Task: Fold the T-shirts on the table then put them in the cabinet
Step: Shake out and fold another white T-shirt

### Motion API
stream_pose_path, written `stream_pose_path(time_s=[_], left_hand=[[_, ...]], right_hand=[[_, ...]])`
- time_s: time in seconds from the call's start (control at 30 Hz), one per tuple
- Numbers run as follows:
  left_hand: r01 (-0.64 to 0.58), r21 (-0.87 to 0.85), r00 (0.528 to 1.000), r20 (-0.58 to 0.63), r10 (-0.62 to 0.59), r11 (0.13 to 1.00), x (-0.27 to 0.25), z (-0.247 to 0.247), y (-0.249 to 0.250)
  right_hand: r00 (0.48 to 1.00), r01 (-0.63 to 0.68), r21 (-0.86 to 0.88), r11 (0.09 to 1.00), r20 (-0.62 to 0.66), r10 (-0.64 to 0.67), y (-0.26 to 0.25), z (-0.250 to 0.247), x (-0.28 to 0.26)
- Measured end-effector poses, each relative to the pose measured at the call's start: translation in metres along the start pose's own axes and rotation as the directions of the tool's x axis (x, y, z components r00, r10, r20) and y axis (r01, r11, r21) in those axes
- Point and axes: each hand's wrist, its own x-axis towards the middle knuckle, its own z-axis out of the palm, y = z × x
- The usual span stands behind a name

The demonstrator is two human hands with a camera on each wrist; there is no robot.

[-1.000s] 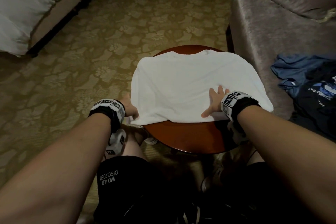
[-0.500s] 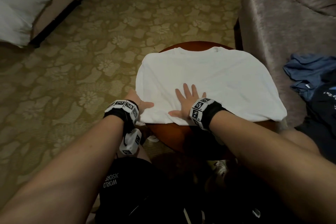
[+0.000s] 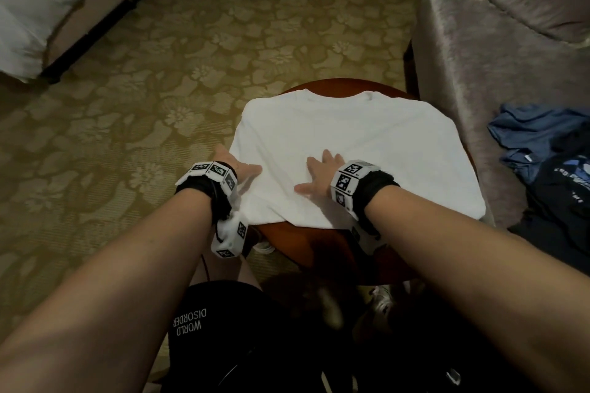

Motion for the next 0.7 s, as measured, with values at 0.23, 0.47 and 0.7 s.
stream_pose_path(time_s=[0.23,0.47,0.7], left_hand=[[-0.011,0.072,0.999,0.032,0.009,0.997,0.003,0.005,0.015],[-0.160,0.080,0.987,0.035,0.157,0.984,0.018,0.015,0.014],[-0.080,-0.202,0.993,0.073,0.096,0.976,-0.006,0.006,0.029]], right_hand=[[0.976,-0.213,0.047,0.976,-0.034,0.215,0.071,-0.005,-0.012],[0.963,-0.265,-0.012,0.964,0.039,0.265,0.089,0.005,-0.011],[0.962,-0.268,-0.013,0.963,0.059,0.268,0.090,0.006,-0.011]])
